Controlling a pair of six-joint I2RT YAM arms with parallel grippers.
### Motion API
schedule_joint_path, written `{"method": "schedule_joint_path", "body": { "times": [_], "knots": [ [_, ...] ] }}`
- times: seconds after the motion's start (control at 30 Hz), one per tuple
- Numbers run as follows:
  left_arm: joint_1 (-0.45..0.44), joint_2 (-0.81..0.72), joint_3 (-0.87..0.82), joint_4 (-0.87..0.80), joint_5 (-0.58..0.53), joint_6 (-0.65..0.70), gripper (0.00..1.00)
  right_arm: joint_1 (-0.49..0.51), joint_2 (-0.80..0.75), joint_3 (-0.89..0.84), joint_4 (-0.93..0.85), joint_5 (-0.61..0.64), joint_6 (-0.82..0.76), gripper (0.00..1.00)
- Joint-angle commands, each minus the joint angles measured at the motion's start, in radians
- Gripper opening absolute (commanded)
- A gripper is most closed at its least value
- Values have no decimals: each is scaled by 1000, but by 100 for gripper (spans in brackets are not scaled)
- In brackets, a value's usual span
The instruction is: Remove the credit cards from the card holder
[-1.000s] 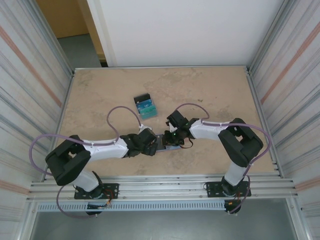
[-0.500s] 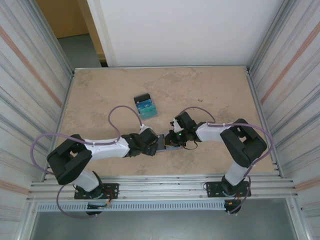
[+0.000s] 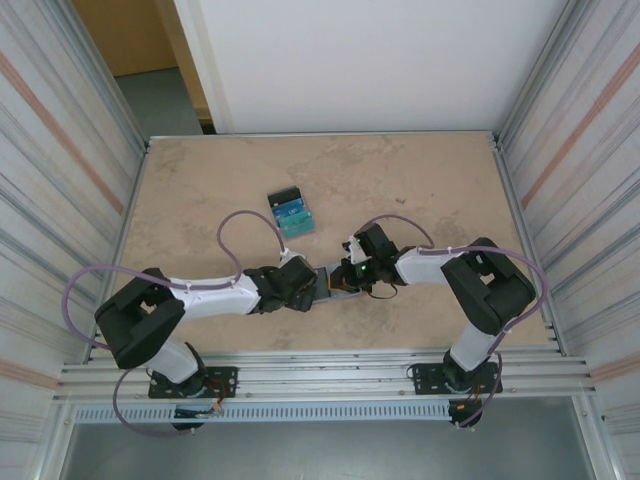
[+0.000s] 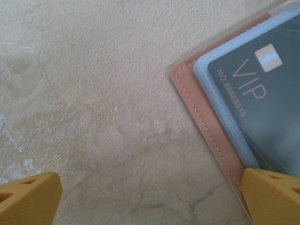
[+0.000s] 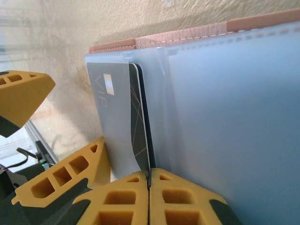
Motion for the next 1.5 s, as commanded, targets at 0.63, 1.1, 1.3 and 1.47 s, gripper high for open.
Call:
{"method": "schedule_joint_path", "body": {
  "times": [0.63, 1.1, 1.3, 1.47],
  "knots": [
    [-13, 2, 18, -43, -25, -10, 99, -57, -94, 8, -155, 39, -94, 0],
    [-12, -37, 77, -53, -77, 42, 99, -62, -84, 26, -187, 35, -127, 0],
    [-9, -42, 115, 9, -61, 78, 99, -62, -92, 26, -190, 37, -124, 0],
    [5, 29, 149, 15, -48, 88, 99, -62, -93, 23, -184, 37, -119, 0]
  ]
}}
